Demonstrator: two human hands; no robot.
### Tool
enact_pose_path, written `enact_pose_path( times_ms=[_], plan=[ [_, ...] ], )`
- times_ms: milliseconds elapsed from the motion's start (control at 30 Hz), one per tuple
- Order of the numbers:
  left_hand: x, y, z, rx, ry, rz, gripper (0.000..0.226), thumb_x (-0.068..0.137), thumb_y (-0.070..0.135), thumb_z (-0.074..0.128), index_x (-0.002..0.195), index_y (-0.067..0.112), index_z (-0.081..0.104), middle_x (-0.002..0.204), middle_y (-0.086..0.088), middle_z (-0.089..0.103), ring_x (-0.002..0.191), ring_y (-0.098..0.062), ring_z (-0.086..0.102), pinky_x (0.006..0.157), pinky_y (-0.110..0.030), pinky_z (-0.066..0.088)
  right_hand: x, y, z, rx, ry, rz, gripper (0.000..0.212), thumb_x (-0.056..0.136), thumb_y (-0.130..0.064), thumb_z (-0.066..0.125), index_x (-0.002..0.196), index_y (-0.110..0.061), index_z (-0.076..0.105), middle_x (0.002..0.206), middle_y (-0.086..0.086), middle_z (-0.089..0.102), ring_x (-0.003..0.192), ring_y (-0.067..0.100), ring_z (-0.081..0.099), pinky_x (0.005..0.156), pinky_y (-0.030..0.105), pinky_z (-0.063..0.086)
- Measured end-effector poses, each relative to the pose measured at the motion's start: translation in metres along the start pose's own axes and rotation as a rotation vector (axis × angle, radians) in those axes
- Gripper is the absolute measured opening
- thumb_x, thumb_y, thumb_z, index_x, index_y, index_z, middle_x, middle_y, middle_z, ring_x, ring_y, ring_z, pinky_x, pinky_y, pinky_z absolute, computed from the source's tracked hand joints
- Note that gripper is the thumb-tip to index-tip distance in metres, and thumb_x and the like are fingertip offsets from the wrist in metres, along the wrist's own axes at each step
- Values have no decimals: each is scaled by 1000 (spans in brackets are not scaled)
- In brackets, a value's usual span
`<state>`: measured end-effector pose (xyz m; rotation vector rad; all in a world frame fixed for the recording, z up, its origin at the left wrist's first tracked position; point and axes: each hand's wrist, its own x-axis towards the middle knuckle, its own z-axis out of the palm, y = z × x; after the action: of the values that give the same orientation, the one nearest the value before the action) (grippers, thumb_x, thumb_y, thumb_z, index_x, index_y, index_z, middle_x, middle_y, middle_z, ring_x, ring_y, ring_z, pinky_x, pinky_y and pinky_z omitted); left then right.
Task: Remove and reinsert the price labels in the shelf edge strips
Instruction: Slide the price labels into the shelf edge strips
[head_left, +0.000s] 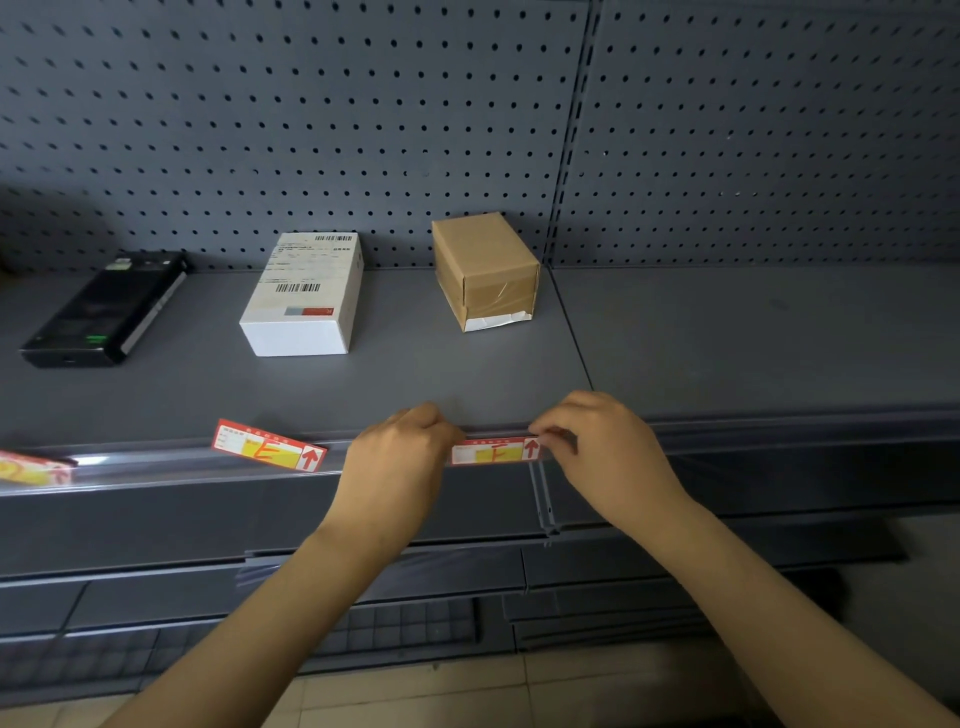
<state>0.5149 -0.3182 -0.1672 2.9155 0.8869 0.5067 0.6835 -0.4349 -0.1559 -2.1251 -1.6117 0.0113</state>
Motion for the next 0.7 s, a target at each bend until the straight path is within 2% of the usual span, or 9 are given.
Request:
enact_pose_path(
  times_ms=[200, 367, 467, 700],
  plan=[
    [-5, 2, -3, 70, 11, -72, 25, 54, -6, 83, 67, 14, 73, 64, -4, 66, 49, -24, 62, 41, -25, 47, -8, 11, -10, 104, 71, 159, 12, 85, -18, 67, 96, -19, 72, 92, -3, 67, 79, 7, 61, 74, 21, 53],
    [-5, 10, -4, 69, 34, -73, 23, 54, -4, 84, 66, 13, 73, 62, -4, 66, 50, -24, 61, 40, -25, 47, -12, 3, -3, 57, 17, 62, 9, 84, -19, 67, 92, -20, 71, 90, -3, 66, 84, 11, 58, 72, 29, 52],
    [-3, 12, -3, 58, 38, -77, 21, 55, -2, 85, 64, 13, 73, 62, -3, 66, 51, -23, 62, 40, -24, 46, -9, -3, 4, -29, 24, -18, 8, 84, -22, 68, 90, -19, 72, 88, -2, 68, 85, 15, 58, 70, 28, 49],
    [0, 11, 3, 78, 38, -50, 22, 55, -4, 83, 62, 14, 71, 61, -3, 65, 51, -21, 61, 39, -23, 44, -7, -2, 15, -97, 95, -68, 4, 77, -12, 74, 78, -16, 71, 75, -1, 66, 71, 17, 59, 58, 30, 51]
  ],
)
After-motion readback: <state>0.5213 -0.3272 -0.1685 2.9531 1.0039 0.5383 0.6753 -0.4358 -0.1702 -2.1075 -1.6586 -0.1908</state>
